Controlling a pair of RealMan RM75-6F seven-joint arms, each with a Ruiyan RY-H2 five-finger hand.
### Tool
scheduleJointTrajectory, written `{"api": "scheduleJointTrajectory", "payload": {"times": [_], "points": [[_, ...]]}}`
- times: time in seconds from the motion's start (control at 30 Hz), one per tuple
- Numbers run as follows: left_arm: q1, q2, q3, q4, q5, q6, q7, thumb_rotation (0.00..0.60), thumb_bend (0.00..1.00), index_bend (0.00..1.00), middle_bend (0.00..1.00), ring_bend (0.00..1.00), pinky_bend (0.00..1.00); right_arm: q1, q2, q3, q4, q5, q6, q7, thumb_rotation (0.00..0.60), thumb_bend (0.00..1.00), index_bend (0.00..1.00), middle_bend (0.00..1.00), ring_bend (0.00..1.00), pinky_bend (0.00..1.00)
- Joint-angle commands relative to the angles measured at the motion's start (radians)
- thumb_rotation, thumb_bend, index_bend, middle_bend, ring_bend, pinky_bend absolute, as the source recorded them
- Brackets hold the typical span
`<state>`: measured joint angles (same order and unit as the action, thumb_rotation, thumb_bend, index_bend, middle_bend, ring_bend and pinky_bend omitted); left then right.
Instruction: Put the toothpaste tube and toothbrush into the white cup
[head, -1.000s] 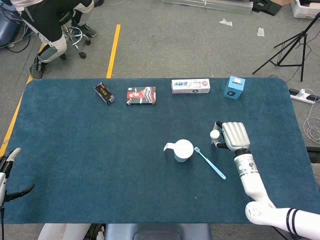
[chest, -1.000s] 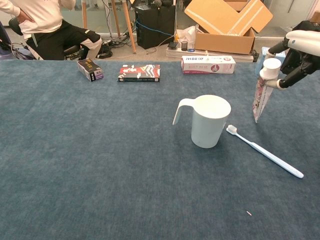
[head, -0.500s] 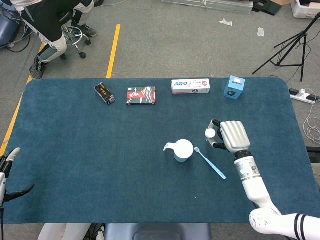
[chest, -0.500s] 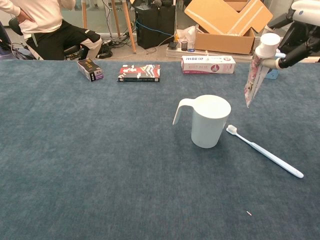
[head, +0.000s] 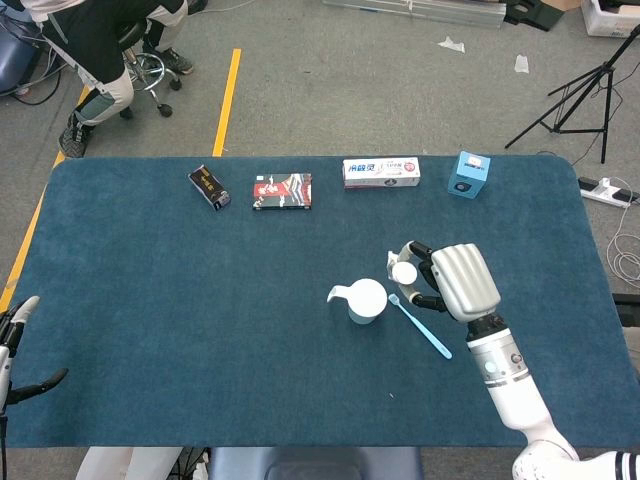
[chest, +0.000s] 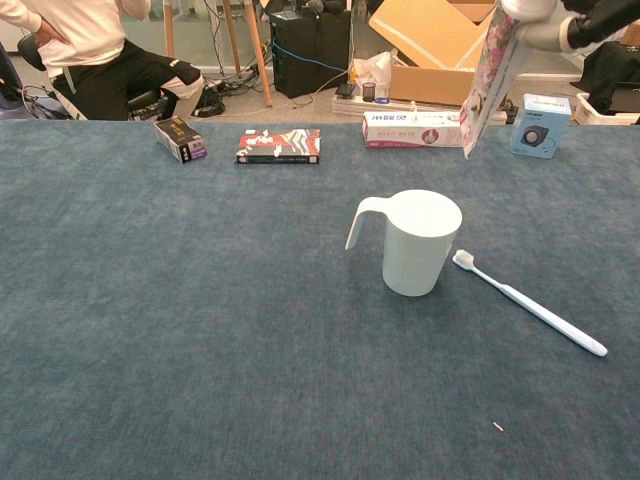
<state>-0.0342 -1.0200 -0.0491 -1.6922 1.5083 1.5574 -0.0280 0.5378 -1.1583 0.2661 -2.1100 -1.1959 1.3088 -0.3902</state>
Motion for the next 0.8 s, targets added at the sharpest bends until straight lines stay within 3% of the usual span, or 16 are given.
{"api": "scheduleJointTrajectory", "payload": {"times": [0.03,0.8], "points": [[0.000,0.000,0.001,-0.001,0.001,0.000,0.002,0.600,0.04,0.03,0.14,0.16,0.26,-0.007,0.010,-0.002,-0.025,-0.022,0.008,0.005,0.600,0.37,0.69,1.00,1.00,1.00],[0.008,0.011,-0.001,-0.008,0.004,0.013,-0.016,0.600,0.05,0.03,0.14,0.16,0.26,0.047,-0.105,-0.047,0.060,0.038,-0.076,-0.046,0.600,0.37,0.69,1.00,1.00,1.00]]}}
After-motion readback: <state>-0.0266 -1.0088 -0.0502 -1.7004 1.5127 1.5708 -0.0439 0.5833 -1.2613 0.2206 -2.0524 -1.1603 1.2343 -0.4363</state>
